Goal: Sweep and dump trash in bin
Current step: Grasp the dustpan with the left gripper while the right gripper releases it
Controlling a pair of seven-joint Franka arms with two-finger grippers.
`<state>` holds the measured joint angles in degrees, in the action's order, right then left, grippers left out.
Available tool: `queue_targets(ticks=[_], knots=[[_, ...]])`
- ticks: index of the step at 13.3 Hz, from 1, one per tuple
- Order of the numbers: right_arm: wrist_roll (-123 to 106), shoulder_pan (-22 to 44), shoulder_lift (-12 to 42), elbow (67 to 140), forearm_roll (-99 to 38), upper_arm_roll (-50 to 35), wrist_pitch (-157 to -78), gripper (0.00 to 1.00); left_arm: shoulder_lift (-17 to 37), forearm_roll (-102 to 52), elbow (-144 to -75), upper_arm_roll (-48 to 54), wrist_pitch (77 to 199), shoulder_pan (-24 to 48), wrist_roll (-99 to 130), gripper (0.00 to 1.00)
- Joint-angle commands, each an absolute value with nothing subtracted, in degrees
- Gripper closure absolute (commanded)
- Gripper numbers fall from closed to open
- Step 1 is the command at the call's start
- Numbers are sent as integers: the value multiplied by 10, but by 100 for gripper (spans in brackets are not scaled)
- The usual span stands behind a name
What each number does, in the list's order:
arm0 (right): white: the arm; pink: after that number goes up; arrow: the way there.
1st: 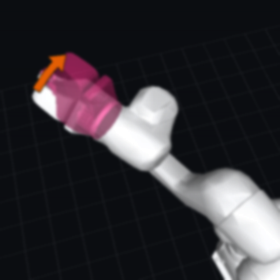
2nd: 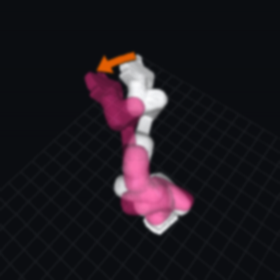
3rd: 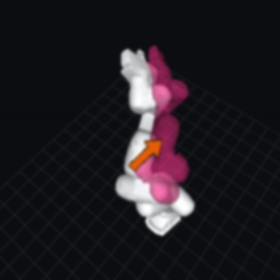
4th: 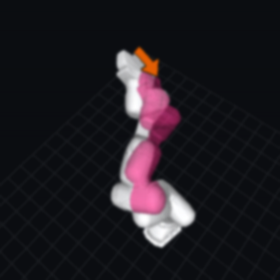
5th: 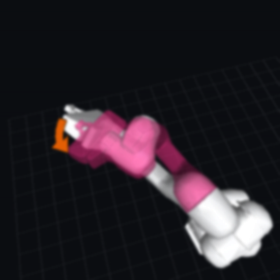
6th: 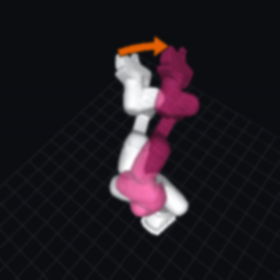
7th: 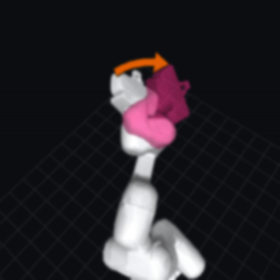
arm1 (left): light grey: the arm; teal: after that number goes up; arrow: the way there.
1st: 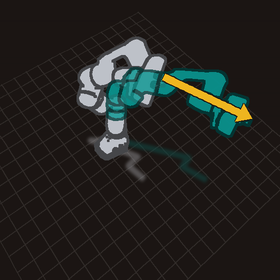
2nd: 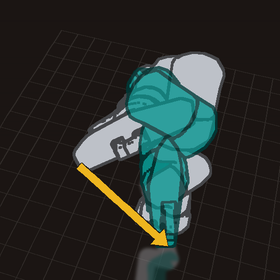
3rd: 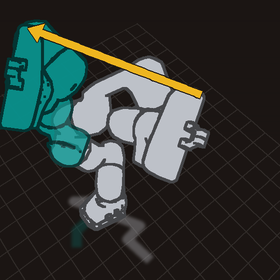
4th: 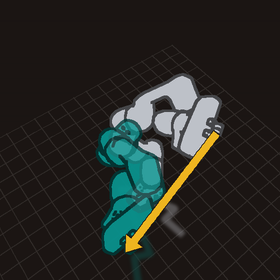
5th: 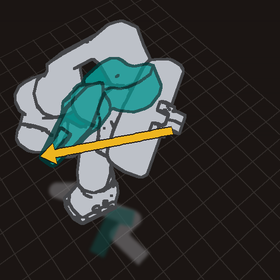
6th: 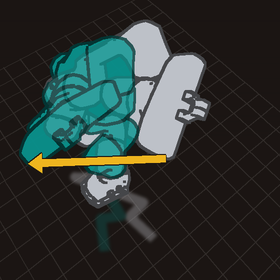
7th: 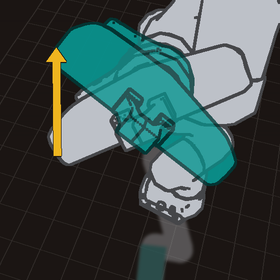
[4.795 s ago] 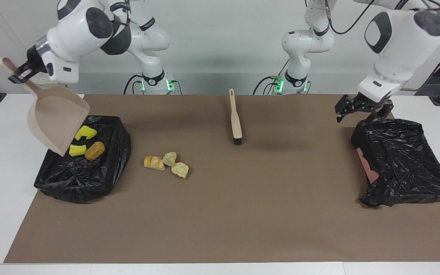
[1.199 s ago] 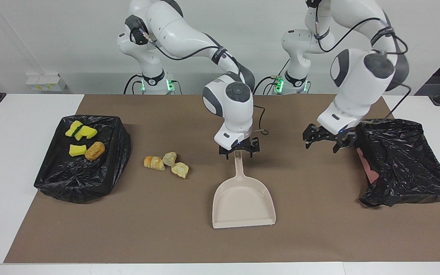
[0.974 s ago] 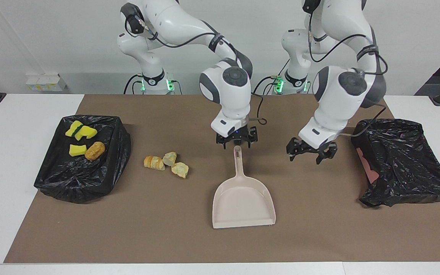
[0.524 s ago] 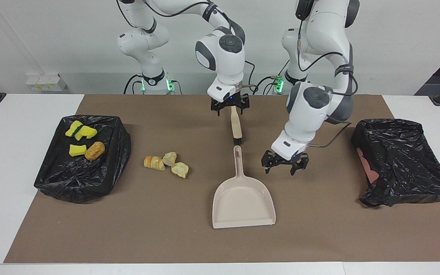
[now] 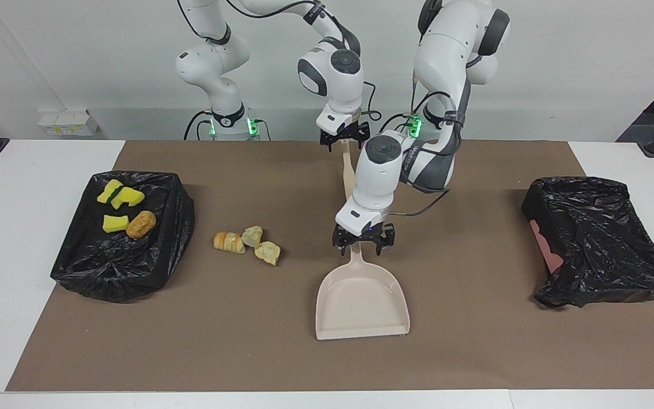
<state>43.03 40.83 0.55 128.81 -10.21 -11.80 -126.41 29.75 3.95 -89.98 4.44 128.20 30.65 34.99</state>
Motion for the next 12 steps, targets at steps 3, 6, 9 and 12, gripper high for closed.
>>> queue_targets(ticks=[3, 6, 9, 12], knots=[[437, 414, 3, 1317, -116, -120, -1292, 0, 298, 49, -886, 38, 1252, 314, 385, 80], [447, 428, 25, 1318, -116, -120, -1312, 0, 296, 57, -889, 37, 1249, 311, 375, 100], [443, 430, 25, 1316, -115, -120, -1303, 15, 281, 58, -889, 33, 1254, 302, 330, 100], [440, 427, 16, 1310, -114, -120, -1282, 20, 253, 55, -891, 31, 1246, 264, 217, 100]])
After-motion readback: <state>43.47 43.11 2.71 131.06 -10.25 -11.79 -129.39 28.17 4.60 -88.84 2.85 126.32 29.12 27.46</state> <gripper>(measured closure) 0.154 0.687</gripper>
